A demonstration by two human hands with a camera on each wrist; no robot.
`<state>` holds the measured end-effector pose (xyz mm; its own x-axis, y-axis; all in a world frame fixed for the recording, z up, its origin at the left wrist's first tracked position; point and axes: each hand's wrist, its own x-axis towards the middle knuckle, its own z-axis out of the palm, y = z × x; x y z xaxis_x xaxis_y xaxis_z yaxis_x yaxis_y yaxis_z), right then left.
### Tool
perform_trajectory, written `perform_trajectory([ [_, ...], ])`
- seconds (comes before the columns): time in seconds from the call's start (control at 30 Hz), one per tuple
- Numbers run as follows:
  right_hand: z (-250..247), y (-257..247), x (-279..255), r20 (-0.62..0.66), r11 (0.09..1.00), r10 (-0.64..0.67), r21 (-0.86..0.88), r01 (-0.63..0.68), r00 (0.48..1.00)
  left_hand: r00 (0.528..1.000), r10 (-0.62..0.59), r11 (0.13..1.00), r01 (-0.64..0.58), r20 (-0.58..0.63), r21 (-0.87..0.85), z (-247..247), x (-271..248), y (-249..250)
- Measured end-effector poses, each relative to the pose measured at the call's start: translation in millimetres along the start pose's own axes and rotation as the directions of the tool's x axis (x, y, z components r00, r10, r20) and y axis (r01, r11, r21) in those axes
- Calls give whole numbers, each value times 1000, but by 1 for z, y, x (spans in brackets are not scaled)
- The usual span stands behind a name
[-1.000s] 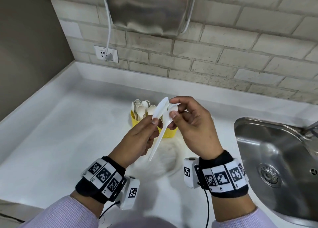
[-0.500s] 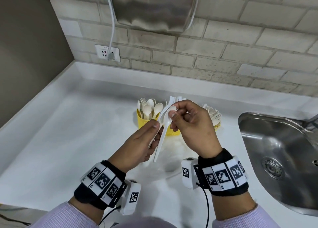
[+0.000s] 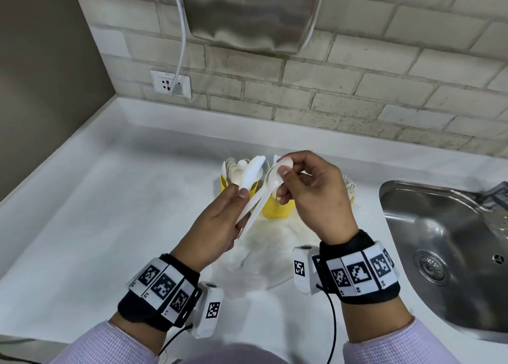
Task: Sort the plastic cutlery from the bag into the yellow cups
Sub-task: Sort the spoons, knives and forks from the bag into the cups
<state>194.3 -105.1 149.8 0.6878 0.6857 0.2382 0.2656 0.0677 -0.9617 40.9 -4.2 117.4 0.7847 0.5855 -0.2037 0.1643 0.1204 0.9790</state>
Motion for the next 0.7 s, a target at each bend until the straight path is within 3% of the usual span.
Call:
perform_trajectory([
  [0.2,-13,4,32,-227,996,-83,-10,83,970,980,74,997,-74,-182,7,-20,9,-8],
  [0.3,-4,8,45,-244,990,-133,-68,120,961,971,94,995,-97,-220,-3,-26,10,-9],
  [0.5,34,45,69,-57,911,-233,-362,197,971,975,108,994,-111,-194,-6,-26,12,-8],
  [0.7,56,74,76,176,794,-294,-502,343,939,980,104,995,-102,-169,20,-26,14,-10],
])
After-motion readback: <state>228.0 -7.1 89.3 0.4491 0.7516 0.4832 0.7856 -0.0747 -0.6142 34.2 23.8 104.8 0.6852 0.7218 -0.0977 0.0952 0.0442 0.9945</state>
